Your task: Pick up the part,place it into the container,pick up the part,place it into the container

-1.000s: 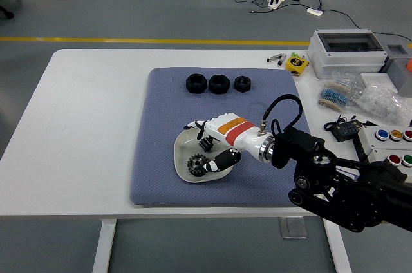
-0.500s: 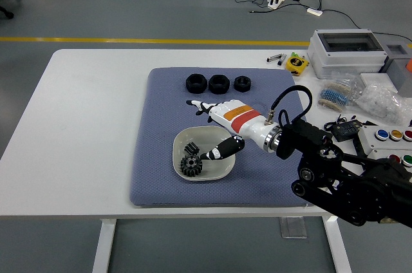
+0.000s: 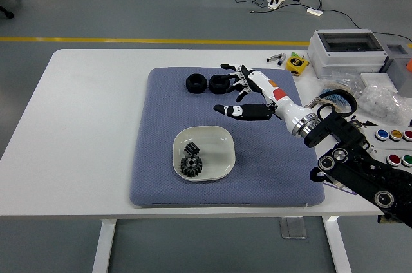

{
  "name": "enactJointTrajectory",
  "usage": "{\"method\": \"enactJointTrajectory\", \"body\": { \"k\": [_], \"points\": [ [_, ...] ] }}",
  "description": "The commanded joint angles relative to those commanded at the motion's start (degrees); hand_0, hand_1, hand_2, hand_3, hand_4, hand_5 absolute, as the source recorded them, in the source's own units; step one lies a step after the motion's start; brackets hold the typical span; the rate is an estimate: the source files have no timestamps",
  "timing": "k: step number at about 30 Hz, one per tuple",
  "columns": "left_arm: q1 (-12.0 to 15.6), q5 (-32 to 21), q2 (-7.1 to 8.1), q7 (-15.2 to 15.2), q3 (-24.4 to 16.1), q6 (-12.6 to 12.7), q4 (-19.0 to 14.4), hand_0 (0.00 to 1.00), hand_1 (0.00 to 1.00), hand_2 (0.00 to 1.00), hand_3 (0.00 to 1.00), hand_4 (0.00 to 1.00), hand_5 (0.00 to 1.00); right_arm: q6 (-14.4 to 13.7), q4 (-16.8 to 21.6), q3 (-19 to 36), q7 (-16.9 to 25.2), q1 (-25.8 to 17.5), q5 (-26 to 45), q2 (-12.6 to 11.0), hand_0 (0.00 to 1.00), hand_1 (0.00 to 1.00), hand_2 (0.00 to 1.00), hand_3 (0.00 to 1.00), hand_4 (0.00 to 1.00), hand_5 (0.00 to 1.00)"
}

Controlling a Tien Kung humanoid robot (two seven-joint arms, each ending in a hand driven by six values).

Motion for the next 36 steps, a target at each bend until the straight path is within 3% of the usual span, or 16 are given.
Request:
{"method": "enactJointTrajectory", "body": {
  "k": [6, 8, 9, 14, 16, 26, 36],
  "points": [
    [0.0, 0.6, -0.02, 0.1, -0.2, 0.1, 0.0, 0.710, 0.614, 0.640, 0.569, 0.621, 0.703, 1.6, 3.2, 5.4, 1.5, -4.5, 14.5, -0.7, 0.657, 0.721, 0.788, 0.813, 0.906, 0.488],
    [0.1, 0.6, -0.06, 0.1, -0.2, 0.1, 0.0, 0.710, 0.614, 0.640, 0.569, 0.621, 0.703, 2.0, 4.3, 7.5, 2.2, -6.8, 19.4, -0.5, 0.657, 0.721, 0.788, 0.813, 0.906, 0.488],
    [0.2, 0.6, -0.08, 0.2, -0.2, 0.1, 0.0, 0.710, 0.617, 0.641, 0.568, 0.620, 0.703, 2.1, 4.5, 8.0, 2.3, -7.3, 21.7, -0.5, 0.705, 0.739, 0.796, 0.793, 0.930, 0.557],
    [0.3, 0.8, -0.11, 0.3, 0.2, -0.1, 0.0, 0.710, 0.617, 0.641, 0.568, 0.620, 0.703, 2.7, 5.6, 11.6, 2.9, -10.7, 33.2, 0.4, 0.705, 0.739, 0.796, 0.793, 0.930, 0.557],
    [0.3, 0.9, -0.08, 0.4, 0.3, -0.1, 0.0, 0.710, 0.620, 0.643, 0.568, 0.620, 0.702, 2.9, 5.9, 13.1, 2.7, -11.9, 37.6, 0.8, 0.743, 0.756, 0.803, 0.788, 0.945, 0.602],
    [0.7, 1.4, 0.02, 0.6, 0.6, -0.3, 0.0, 0.710, 0.622, 0.643, 0.567, 0.620, 0.703, 5.2, 7.0, 18.7, 1.4, -17.5, 35.5, 3.1, 0.775, 0.764, 0.804, 0.791, 0.961, 0.650],
    [0.6, 0.5, -0.09, 0.3, 1.2, -0.4, 0.0, 0.709, 0.626, 0.644, 0.566, 0.619, 0.702, 5.4, 6.8, 19.8, 0.9, -18.9, 34.5, 3.5, 0.822, 0.775, 0.808, 0.807, 0.973, 0.685]
  ]
}}
